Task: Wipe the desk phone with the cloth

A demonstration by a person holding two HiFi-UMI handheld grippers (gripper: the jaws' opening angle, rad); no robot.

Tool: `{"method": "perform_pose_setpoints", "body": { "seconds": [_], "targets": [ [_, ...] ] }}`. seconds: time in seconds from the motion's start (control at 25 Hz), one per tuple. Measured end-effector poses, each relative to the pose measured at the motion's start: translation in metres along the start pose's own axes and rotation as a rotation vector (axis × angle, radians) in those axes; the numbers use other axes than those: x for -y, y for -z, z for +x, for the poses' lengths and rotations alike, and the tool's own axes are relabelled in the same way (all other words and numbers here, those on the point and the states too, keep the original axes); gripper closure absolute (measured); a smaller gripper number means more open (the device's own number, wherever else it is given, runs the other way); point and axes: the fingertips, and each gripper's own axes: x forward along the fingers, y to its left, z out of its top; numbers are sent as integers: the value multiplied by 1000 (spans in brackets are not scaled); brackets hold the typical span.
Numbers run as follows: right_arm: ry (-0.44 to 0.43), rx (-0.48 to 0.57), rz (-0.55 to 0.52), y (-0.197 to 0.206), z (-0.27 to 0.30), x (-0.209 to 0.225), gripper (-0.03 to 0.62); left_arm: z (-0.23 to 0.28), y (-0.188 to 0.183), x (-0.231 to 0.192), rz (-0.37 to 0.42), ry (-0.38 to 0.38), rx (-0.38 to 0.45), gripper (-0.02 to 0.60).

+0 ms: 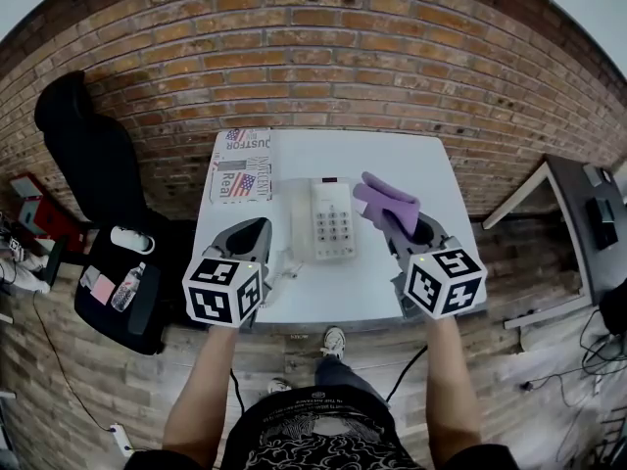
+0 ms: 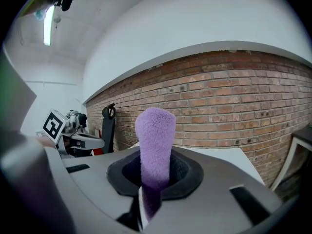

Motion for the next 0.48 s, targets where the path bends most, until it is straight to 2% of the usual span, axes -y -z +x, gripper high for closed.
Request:
{"method": "perform_pose_setpoints", "body": {
  "seconds": [0.48],
  "targets": [
    [-4,1,-5,-1,-6,-3,549,-4,0,5,-1,7,-3,575]
  ]
}}
